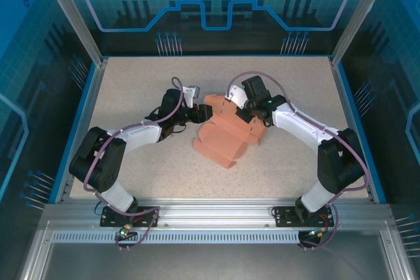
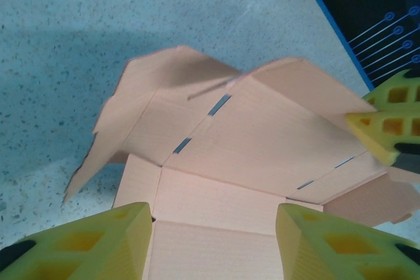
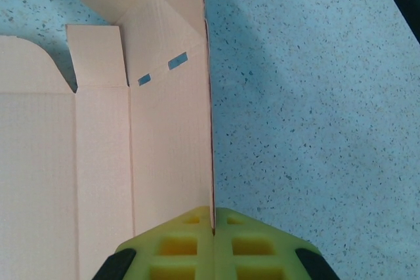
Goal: Fold the paper box
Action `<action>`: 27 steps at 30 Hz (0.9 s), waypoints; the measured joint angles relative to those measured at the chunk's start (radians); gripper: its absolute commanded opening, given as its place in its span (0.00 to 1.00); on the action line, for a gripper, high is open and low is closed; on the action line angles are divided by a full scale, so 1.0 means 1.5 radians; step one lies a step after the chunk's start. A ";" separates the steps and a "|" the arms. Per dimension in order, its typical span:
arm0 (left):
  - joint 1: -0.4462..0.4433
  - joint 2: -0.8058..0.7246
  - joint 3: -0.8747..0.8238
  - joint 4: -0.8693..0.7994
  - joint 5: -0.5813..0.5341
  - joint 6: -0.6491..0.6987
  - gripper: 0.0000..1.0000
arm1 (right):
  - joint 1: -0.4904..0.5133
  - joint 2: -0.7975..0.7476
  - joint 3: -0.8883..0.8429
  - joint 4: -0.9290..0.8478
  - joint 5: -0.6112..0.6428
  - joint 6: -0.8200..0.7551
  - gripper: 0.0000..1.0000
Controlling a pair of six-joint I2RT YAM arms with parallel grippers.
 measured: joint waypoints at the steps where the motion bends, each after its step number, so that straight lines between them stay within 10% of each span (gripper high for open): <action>1: -0.002 0.009 0.000 -0.002 -0.002 0.000 0.54 | -0.001 0.002 0.002 -0.002 0.000 0.003 0.04; 27: -0.033 0.120 0.089 -0.069 -0.106 0.104 0.62 | -0.077 0.044 0.115 -0.143 -0.140 0.098 0.03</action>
